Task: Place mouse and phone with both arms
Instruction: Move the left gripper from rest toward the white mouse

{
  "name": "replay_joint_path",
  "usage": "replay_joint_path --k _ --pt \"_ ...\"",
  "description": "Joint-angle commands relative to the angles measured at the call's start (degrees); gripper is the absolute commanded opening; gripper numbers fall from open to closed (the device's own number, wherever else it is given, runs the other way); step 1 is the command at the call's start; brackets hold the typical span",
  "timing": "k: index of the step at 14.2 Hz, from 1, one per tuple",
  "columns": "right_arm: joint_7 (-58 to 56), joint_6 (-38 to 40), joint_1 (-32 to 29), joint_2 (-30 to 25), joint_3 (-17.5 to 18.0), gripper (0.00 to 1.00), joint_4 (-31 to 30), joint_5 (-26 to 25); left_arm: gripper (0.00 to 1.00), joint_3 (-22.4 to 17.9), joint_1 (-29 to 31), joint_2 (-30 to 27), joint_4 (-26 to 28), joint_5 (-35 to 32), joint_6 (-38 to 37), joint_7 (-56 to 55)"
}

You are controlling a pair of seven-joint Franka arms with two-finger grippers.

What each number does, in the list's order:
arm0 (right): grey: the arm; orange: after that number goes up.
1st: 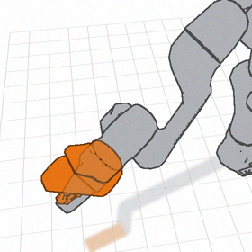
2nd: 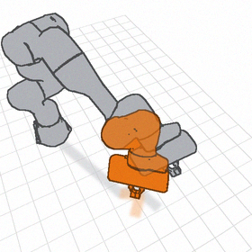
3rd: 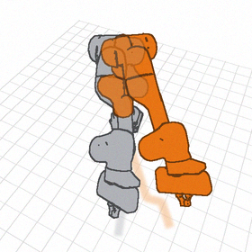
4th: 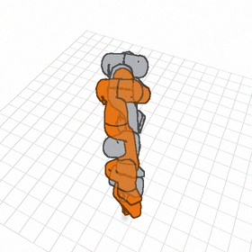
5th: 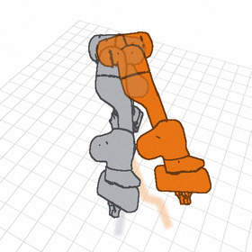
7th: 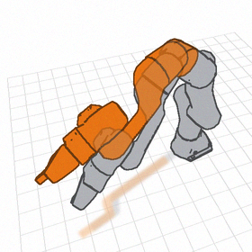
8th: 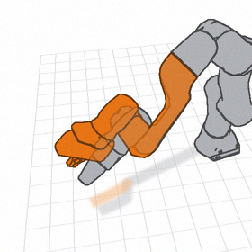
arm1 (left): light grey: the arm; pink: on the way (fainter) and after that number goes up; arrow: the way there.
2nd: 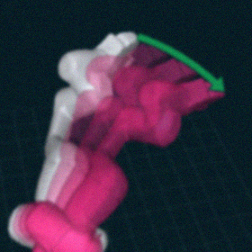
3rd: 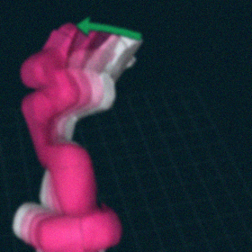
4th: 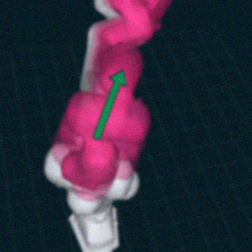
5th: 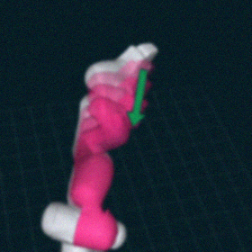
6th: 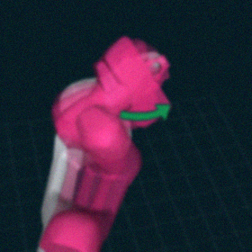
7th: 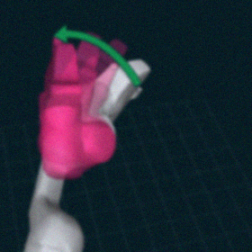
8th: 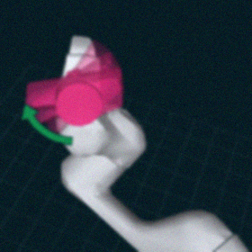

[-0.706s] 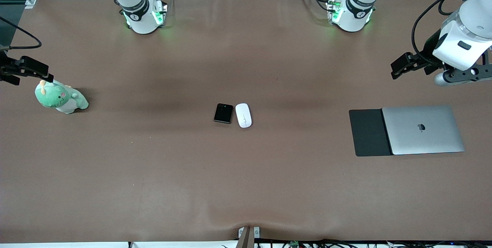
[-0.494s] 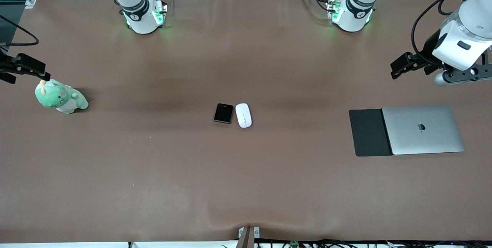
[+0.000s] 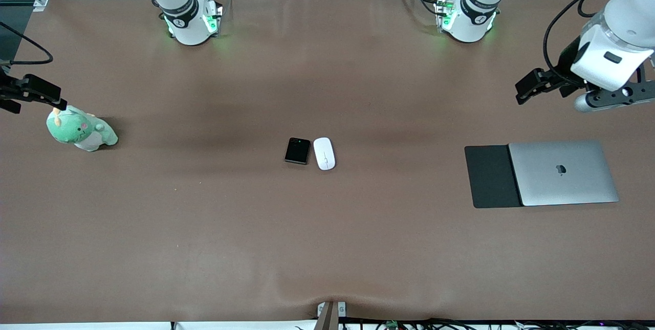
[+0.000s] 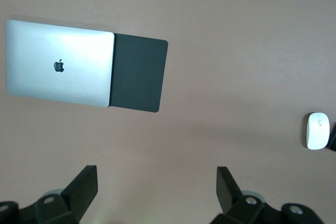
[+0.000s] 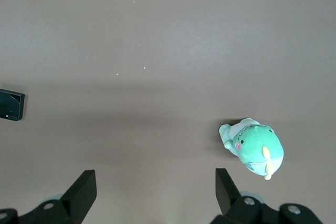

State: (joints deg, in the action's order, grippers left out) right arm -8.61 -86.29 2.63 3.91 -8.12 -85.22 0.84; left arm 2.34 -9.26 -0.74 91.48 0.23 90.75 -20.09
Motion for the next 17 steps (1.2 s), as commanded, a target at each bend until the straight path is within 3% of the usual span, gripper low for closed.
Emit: replay_joint_path --k 1,7,11,14,17 --pt "-0.27 0.07 -0.52 -0.3 0.38 1.0 -0.83 -0.84 1.0 0.21 -0.15 -0.85 -0.33 -1.37 -1.02 0.32" --pt "-0.36 -0.46 -0.51 0.14 0.38 1.0 -0.83 -0.84 1.0 0.13 -0.15 -0.06 -0.86 -0.76 -0.49 1.99" --pt "-0.27 -0.64 -0.6 0.31 0.38 1.0 -0.83 -0.84 1.0 0.65 -0.76 3.62 -2.44 -0.94 -0.4 1.99" --pt "-0.27 -0.64 -0.78 0.4 0.29 1.0 -0.83 -0.84 1.0 2.84 -1.03 4.6 -2.53 -0.93 -0.32 1.29" --pt "-0.27 -0.73 -0.78 0.49 0.21 1.0 -0.83 -0.84 1.0 8.19 -1.03 8.37 -2.97 -1.02 2.92 -0.47"
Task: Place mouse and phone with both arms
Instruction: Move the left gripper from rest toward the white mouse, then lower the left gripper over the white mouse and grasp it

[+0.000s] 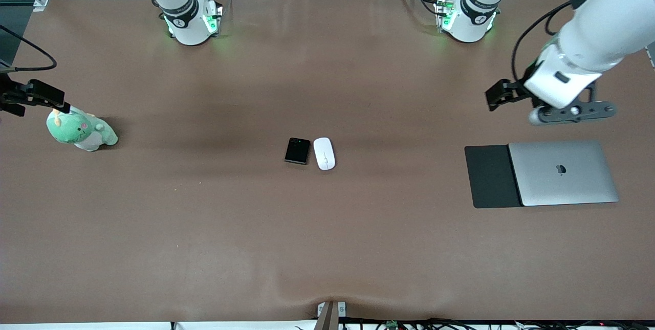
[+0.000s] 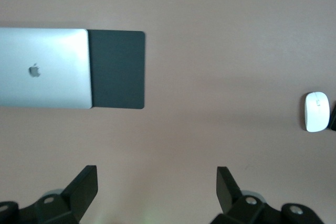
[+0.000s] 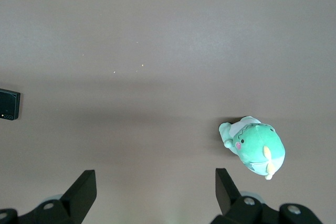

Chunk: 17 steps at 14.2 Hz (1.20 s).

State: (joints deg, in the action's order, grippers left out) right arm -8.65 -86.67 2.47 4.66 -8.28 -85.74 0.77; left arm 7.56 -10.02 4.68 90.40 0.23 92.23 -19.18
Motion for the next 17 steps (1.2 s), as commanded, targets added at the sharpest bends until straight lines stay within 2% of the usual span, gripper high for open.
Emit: replay_joint_path --k 1,4,6,10,15,17 --pt "-0.22 -0.34 -0.63 -0.27 0.37 1.0 -0.31 -0.77 1.0 4.64 -0.27 4.97 -3.46 -1.11 2.5 -1.74" --pt "-0.22 -0.34 -0.71 -0.01 0.37 1.0 -0.31 -0.77 1.0 8.33 -0.79 12.87 -8.99 -1.19 2.95 -3.05" --pt "-0.31 -0.16 -0.63 1.05 0.37 1.0 0.05 -0.77 1.0 8.52 -3.33 18.5 -13.21 -1.28 4.0 -7.52" --pt "0.12 0.1 -0.8 1.31 0.37 1.0 0.13 0.02 1.0 8.09 -8.86 24.93 -13.84 -4.61 13.83 -13.41" --pt "0.13 0.19 -0.45 2.02 0.37 1.0 0.84 0.11 1.0 8.26 -15.46 31.88 -13.58 -11.03 22.36 -30.54" --pt "-0.05 -0.08 -0.36 2.02 0.37 1.0 0.75 0.11 1.0 8.61 -16.44 34.77 -13.32 -13.4 24.91 -37.3"
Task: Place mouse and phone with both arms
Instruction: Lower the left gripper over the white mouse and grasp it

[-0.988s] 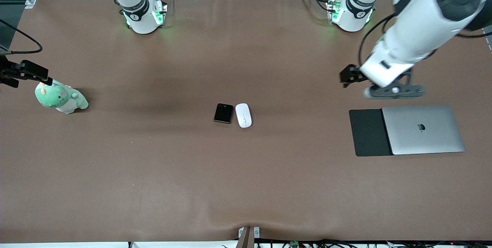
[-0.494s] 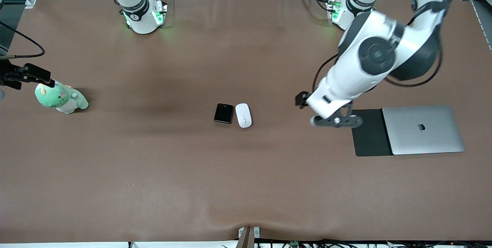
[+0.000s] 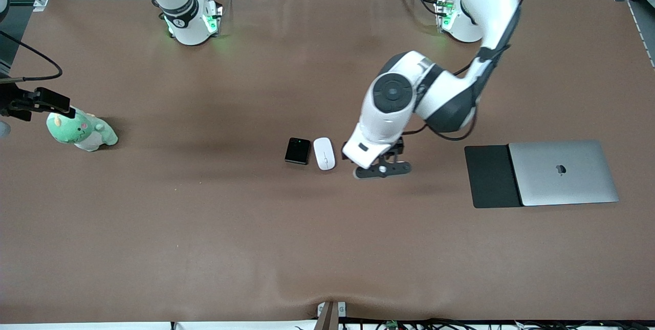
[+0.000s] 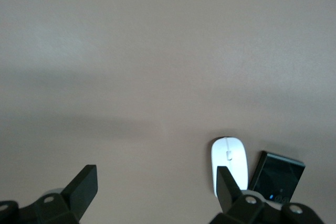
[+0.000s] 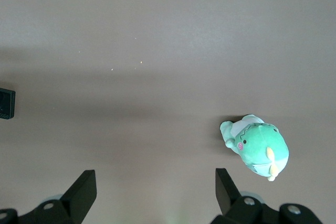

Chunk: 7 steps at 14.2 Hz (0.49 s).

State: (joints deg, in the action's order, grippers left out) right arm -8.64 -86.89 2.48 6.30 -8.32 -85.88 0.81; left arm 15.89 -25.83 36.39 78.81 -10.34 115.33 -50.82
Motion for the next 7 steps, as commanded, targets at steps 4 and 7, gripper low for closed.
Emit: replay_joint_path --k 4,7 --pt "-0.15 0.06 -0.64 0.38 0.41 1.0 0.71 0.15 1.0 1.07 -3.25 7.46 2.12 -7.94 13.13 -17.98" --pt "-0.06 0.14 -0.64 0.38 0.41 1.0 0.62 0.15 1.0 1.43 -3.61 11.15 5.03 -8.11 24.03 -26.06"
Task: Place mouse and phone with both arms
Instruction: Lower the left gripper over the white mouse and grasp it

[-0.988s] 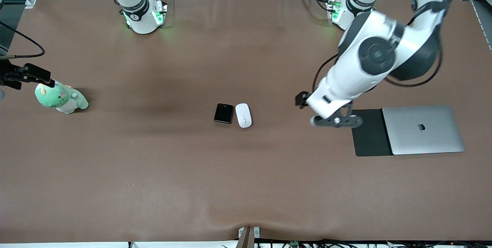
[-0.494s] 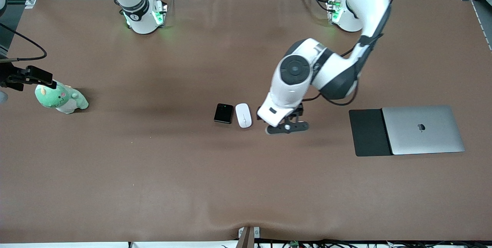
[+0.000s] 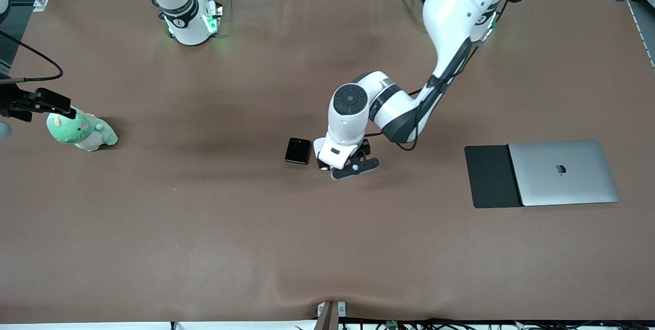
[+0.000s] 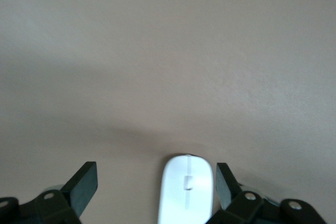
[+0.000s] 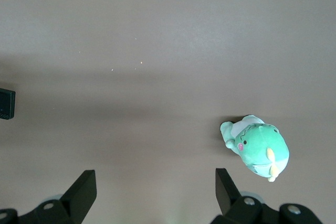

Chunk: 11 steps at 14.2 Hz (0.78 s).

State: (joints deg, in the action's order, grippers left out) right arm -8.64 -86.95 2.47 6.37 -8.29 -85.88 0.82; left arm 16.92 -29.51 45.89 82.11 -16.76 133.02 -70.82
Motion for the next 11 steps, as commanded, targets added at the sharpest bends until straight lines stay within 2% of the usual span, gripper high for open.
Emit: replay_joint_path --k 1,3,6,11 --pt "-0.06 0.46 -0.54 -0.04 0.38 1.0 0.71 0.24 1.0 0.39 -0.36 2.53 2.08 -2.22 7.85 -7.39" --pt "0.38 2.99 -0.36 -1.97 0.38 1.0 0.98 0.24 1.0 0.39 -0.81 3.68 2.09 -3.8 7.95 -10.12" --pt "-0.15 2.93 -0.71 -1.89 0.21 1.0 0.71 0.24 1.0 0.48 -1.6 4.82 1.82 -5.31 8.04 -12.94" --pt "-0.15 2.92 -1.5 -1.72 0.21 1.0 0.45 0.24 1.0 1.18 -1.6 5.26 1.47 -5.13 8.13 -11.81"
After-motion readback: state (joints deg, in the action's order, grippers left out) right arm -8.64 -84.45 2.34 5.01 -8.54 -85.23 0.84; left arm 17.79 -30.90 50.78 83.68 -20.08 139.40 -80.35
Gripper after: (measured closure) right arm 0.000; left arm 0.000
